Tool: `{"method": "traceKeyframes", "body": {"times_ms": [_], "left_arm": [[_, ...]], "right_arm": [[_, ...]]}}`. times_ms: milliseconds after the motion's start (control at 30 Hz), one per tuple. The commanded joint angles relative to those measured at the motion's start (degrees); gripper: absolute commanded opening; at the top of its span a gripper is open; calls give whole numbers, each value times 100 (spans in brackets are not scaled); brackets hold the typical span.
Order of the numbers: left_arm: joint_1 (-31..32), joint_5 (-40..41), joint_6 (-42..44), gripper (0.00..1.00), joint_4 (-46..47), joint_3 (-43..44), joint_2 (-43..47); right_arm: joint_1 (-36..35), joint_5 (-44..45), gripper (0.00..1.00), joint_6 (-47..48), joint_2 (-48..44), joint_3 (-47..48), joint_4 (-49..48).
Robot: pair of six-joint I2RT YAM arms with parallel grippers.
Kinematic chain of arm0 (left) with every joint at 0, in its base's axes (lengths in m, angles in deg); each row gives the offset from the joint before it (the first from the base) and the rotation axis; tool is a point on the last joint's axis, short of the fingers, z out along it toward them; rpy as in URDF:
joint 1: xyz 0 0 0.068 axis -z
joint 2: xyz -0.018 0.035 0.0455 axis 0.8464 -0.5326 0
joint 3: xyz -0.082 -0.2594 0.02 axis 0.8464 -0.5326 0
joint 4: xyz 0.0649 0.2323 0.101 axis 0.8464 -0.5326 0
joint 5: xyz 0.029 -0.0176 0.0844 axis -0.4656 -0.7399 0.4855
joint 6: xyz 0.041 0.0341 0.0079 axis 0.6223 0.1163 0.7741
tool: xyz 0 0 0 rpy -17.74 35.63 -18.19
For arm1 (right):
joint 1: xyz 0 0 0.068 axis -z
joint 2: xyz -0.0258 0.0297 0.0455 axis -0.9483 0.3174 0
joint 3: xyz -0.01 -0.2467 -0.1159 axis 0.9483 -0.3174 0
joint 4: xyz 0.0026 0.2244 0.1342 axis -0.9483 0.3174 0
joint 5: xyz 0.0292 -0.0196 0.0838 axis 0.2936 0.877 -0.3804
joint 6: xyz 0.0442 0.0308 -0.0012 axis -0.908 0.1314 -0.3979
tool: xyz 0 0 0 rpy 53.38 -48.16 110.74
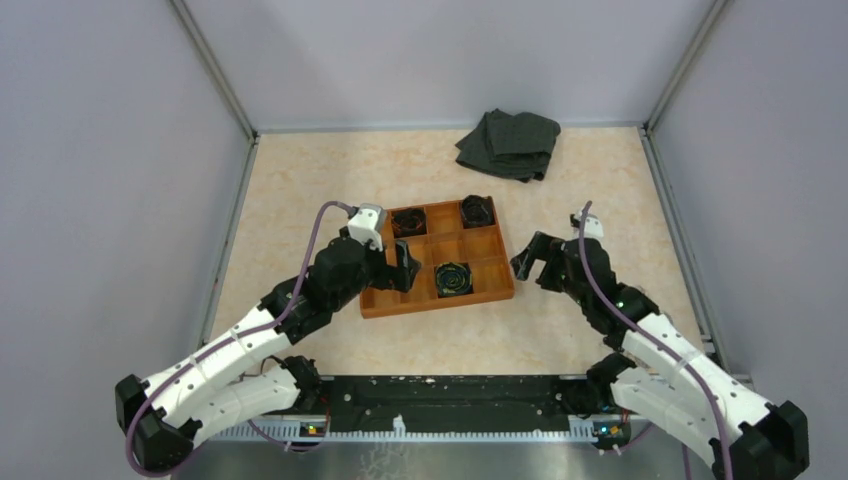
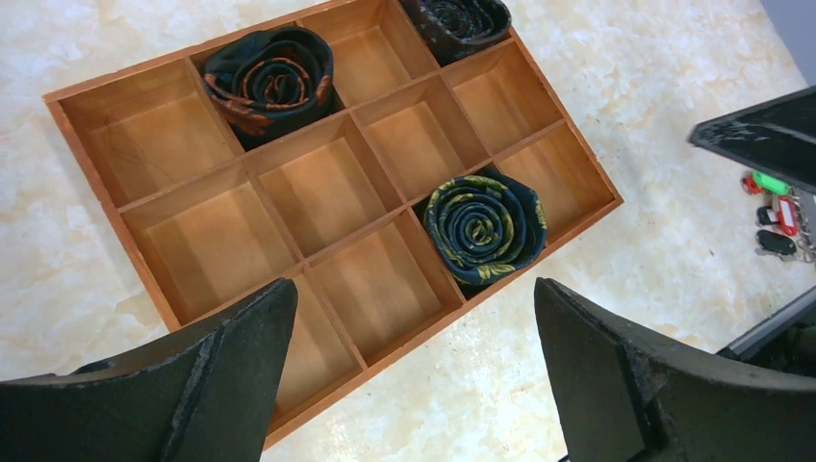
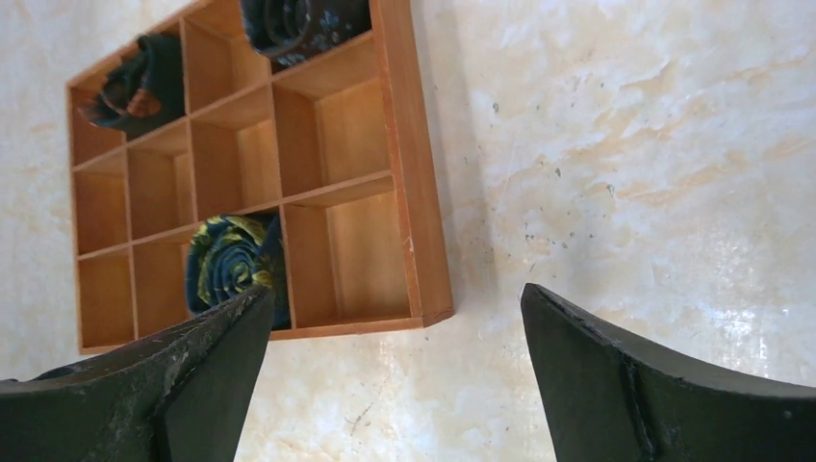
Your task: Remove the keys from the keyring
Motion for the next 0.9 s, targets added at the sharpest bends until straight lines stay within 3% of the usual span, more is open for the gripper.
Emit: {"method": "traceKeyframes", "body": {"times_ms": [0, 200, 333, 433, 600, 800, 867], "left_arm": [[-11, 357, -67, 99, -50, 124, 51], [-17, 133, -96, 99, -6, 48, 122], [-21, 134, -116, 99, 53, 37, 132], [-113, 114, -70, 99, 33, 67, 39], [-496, -400, -48, 99, 38, 161, -53], [-845, -860, -12, 99, 36, 263, -30], [-906, -960, -12, 99, 52, 264, -25]], "right_arm": [[30, 309, 99, 260, -483, 429, 276], [27, 91, 99, 701, -632, 294, -37], [26, -532, 98, 836, 92, 299, -589], [-35, -933, 91, 806, 784, 397, -946], [-355, -798, 86, 770, 1686, 582, -1433], [-384, -408, 64, 753, 2207, 709, -1663], [-380, -280, 62, 774, 2325, 747, -1694]]}}
